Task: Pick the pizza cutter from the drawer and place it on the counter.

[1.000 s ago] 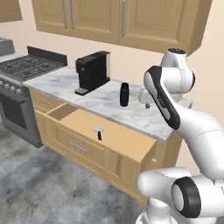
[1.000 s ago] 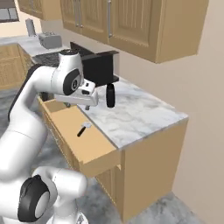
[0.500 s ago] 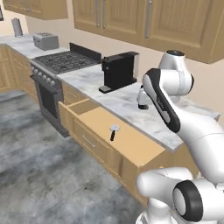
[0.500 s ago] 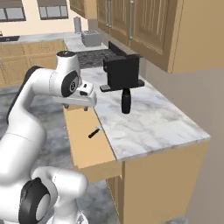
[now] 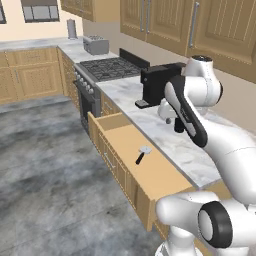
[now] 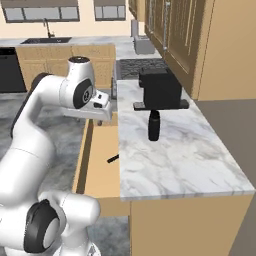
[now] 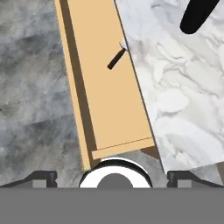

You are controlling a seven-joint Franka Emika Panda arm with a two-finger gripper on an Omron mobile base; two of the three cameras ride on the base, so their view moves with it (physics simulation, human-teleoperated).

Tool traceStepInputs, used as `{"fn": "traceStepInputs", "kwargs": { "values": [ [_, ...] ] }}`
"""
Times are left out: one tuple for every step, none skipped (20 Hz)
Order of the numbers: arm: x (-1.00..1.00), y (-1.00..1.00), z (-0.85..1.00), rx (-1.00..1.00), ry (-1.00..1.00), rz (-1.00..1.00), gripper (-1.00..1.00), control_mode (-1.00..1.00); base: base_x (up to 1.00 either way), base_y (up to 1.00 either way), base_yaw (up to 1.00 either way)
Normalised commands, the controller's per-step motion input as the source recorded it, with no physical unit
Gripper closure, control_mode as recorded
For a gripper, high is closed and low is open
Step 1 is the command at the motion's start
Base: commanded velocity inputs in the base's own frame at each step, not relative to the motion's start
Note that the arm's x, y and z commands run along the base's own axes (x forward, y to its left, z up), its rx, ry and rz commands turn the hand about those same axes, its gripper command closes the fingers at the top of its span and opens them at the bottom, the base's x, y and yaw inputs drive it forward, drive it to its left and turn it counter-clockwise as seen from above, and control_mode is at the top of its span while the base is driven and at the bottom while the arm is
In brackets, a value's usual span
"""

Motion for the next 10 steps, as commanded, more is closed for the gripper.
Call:
{"fn": "traceStepInputs", "kwargs": {
  "values": [
    [0.19, -0.01, -0.3, 0.0, 0.12, 0.49, -1.0, -1.0, 0.0, 0.0, 0.0],
    [0.21, 0.0, -0.31, -0.01, 0.14, 0.48, -1.0, -1.0, 0.0, 0.0, 0.0],
    [0.26, 0.0, -0.34, -0.01, 0.14, 0.46, -1.0, -1.0, 0.0, 0.0, 0.0],
    [0.37, 0.0, -0.35, 0.0, 0.16, 0.42, -1.0, -1.0, 0.0, 0.0, 0.0],
    [0.46, 0.0, -0.37, 0.0, 0.17, 0.38, -1.0, -1.0, 0.0, 0.0, 0.0],
    [0.54, 0.0, -0.4, 0.0, 0.18, 0.35, -1.0, -1.0, 0.0, 0.0, 0.0],
    [0.58, 0.0, -0.49, 0.0, 0.18, 0.29, -1.0, -1.0, 0.0, 0.0, 0.0],
    [0.62, 0.06, -0.53, 0.0, 0.17, 0.25, -1.0, -1.0, 0.0, 0.0, 0.0],
    [0.64, 0.12, -0.56, 0.0, 0.17, 0.23, -1.0, -1.0, 0.0, 0.0, 0.0],
    [0.64, 0.24, -0.6, 0.0, 0.16, 0.18, -1.0, -1.0, 0.0, 0.0, 0.0]
  ]
}}
